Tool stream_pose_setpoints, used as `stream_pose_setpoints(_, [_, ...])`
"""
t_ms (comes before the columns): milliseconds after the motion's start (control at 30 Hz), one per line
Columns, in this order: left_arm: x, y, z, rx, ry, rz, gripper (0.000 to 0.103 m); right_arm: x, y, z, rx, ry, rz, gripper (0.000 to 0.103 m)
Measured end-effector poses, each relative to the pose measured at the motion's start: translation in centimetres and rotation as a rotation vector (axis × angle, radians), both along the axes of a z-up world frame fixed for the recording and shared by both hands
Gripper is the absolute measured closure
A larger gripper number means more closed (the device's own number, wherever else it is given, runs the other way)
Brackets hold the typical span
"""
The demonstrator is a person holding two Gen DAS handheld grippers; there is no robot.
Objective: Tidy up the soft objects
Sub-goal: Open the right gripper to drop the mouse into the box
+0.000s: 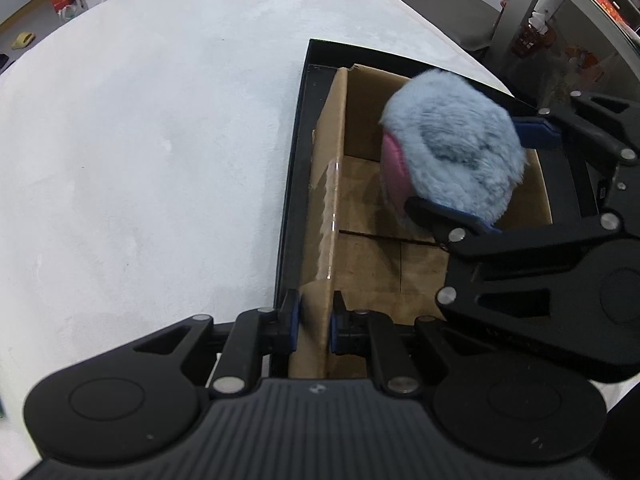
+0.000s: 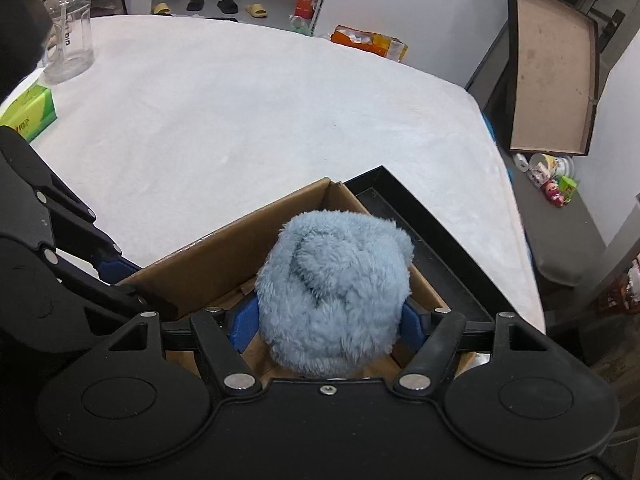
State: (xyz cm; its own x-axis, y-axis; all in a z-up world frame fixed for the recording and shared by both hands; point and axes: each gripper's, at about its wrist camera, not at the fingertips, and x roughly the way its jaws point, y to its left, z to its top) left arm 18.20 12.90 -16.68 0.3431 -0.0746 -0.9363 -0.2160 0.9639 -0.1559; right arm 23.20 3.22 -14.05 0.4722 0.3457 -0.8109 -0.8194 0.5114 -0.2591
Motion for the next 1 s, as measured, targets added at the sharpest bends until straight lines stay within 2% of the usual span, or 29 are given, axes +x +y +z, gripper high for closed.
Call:
stream_pose_setpoints(100, [-0.1,0.1,0.0,-0.011,0.009,0.014,0.090,0.1,0.0,0.0,-0.002,0.005,0.005,0.033])
stream_pose_setpoints(267, [0.9,0.2,-0.4,-0.010,0.033,0.029,0.087,0.2,-0.6,0.5,0.011,-0.023,-0.029,0.019])
stream_pose_setpoints(500, [0.7,-0.3,-0.1,0.011,0.034,0.027,0.069,0.0,-2.2,1.5,0.072,-0.026,-0.065,0.019])
stream_pose_setpoints(800, [0.6,-1.4,1.0,0.061,0.009,0.015,0.049,-1.1,-6.5,3.7,0.161,0.022,-0.202,0.017])
stream_pose_setpoints(1000, [0.2,-2.0,1.5,0.083,0.005,0.016,0.044,-2.0,-9.4,3.7,0.197,0.049,-0.294,0.017])
